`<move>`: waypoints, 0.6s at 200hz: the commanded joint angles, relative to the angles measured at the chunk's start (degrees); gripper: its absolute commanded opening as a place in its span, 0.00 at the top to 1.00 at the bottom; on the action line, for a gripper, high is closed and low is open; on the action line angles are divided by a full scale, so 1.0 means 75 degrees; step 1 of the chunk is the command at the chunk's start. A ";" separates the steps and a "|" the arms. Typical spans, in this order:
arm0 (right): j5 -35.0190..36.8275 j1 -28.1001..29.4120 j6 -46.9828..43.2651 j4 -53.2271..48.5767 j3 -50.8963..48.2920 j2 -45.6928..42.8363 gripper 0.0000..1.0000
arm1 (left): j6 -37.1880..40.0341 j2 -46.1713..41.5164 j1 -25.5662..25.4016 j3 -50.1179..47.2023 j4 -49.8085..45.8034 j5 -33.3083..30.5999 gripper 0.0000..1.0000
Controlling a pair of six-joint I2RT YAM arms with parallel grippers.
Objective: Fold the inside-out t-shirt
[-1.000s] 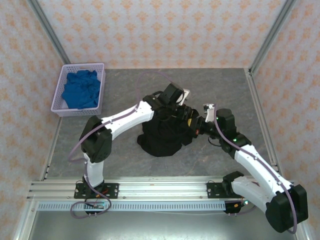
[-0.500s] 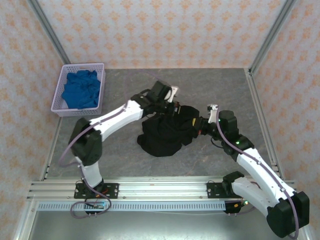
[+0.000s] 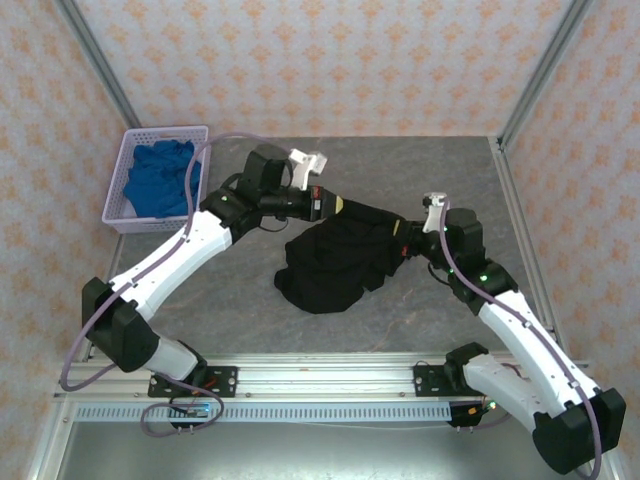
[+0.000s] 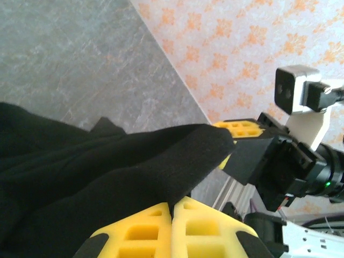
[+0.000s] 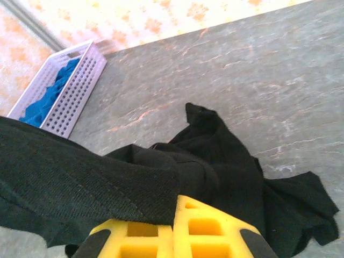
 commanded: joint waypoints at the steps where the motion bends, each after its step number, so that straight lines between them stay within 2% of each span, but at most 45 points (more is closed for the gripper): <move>1: -0.1475 -0.0039 -0.0209 0.0567 0.0040 0.0206 1.00 | 0.0481 -0.0268 0.0061 -0.0196 -0.0675 -0.0206 1.00; 24: -0.2406 0.0006 -0.0045 0.0895 -0.0225 0.0393 1.00 | 0.0683 -0.0231 0.0047 -0.0321 -0.0980 -0.0765 1.00; 51: -0.3044 0.0749 -0.0165 0.0827 -0.0343 0.0585 1.00 | 0.1305 -0.0371 0.0050 -0.0369 -0.2111 -0.2377 1.00; 76: -0.3469 0.1618 -0.0631 -0.0330 -0.0204 0.0867 0.96 | 0.1566 -0.0715 -0.0276 -0.1096 -0.2264 -0.2058 1.00; 85: -0.3341 0.1651 -0.0737 -0.0778 -0.0245 0.0767 0.93 | 0.1731 -0.0766 -0.0692 -0.1384 -0.2244 -0.1821 1.00; 105: -0.2129 0.1604 -0.0701 -0.1069 -0.0321 0.0177 0.81 | 0.1910 -0.0498 -0.1624 -0.1848 -0.1978 -0.1289 1.00; 120: -0.0965 0.1266 -0.0296 -0.0953 -0.0196 -0.0012 0.66 | 0.1953 -0.0188 -0.1827 -0.1737 -0.1969 -0.1226 0.83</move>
